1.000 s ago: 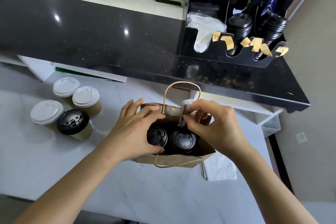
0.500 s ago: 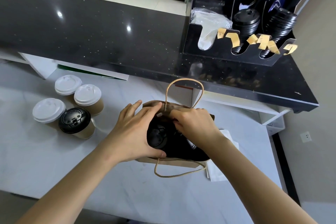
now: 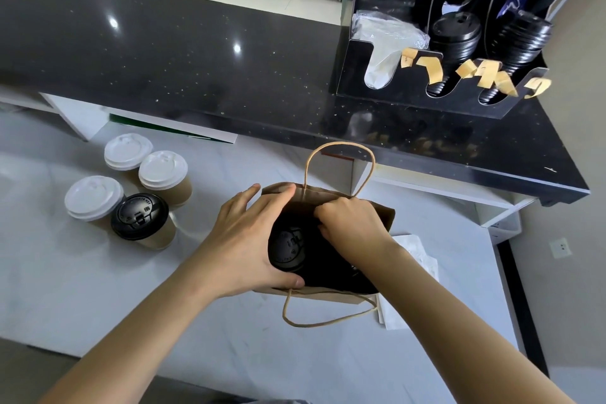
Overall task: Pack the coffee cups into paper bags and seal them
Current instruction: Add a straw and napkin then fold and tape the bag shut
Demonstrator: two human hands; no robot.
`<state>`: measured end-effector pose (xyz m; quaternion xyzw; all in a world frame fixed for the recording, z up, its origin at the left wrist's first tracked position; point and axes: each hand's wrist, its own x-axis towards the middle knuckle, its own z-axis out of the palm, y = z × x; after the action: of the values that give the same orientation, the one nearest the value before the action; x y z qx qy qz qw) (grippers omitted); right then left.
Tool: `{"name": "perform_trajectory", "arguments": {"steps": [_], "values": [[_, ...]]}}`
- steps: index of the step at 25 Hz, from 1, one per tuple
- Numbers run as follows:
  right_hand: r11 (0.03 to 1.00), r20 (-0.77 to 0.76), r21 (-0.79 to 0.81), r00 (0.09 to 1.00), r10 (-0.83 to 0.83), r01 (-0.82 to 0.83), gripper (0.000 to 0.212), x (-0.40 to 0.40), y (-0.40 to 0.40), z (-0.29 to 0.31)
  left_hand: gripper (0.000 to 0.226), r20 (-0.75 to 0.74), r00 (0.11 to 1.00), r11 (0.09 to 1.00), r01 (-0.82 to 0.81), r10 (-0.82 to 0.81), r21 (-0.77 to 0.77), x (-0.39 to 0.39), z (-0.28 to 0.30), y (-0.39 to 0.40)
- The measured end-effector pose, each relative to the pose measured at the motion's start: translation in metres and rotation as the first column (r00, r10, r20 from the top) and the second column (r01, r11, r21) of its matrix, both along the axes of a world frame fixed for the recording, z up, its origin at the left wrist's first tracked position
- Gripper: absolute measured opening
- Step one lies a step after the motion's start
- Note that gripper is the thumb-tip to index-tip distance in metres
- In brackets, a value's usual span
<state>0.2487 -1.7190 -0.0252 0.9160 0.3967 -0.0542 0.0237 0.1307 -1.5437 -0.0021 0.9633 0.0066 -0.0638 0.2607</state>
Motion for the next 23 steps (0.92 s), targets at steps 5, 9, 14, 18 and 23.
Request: {"name": "perform_trajectory", "arguments": {"steps": [5, 9, 14, 18, 23], "values": [[0.997, -0.029, 0.06, 0.999, -0.041, 0.043, 0.02, -0.004, -0.005, 0.006, 0.133, 0.014, 1.0, 1.0, 0.014, -0.014, 0.005, 0.0, 0.001, 0.0], [0.947, -0.084, 0.299, 0.991, -0.1, 0.121, 0.021, -0.015, -0.022, 0.025, 0.132, 0.023, 0.997, 0.997, 0.074, -0.074, -0.025, 0.002, -0.002, 0.003], [0.729, -0.183, 0.628, 0.962, -0.202, 0.273, 0.009, -0.028, -0.058, 0.042, 0.129, 0.046, 0.996, 0.993, 0.083, -0.079, -0.086, 0.003, -0.01, 0.007], [0.485, -0.19, 0.796, 0.91, -0.368, 0.362, 0.009, -0.032, -0.087, 0.039, 0.127, 0.055, 0.997, 0.993, 0.067, -0.061, -0.102, 0.002, -0.012, 0.008], [0.358, -0.301, 0.771, 0.796, -0.525, 0.527, 0.01, -0.029, -0.127, 0.007, 0.124, 0.045, 0.997, 0.993, 0.072, -0.068, -0.099, 0.001, -0.011, 0.006]]}}
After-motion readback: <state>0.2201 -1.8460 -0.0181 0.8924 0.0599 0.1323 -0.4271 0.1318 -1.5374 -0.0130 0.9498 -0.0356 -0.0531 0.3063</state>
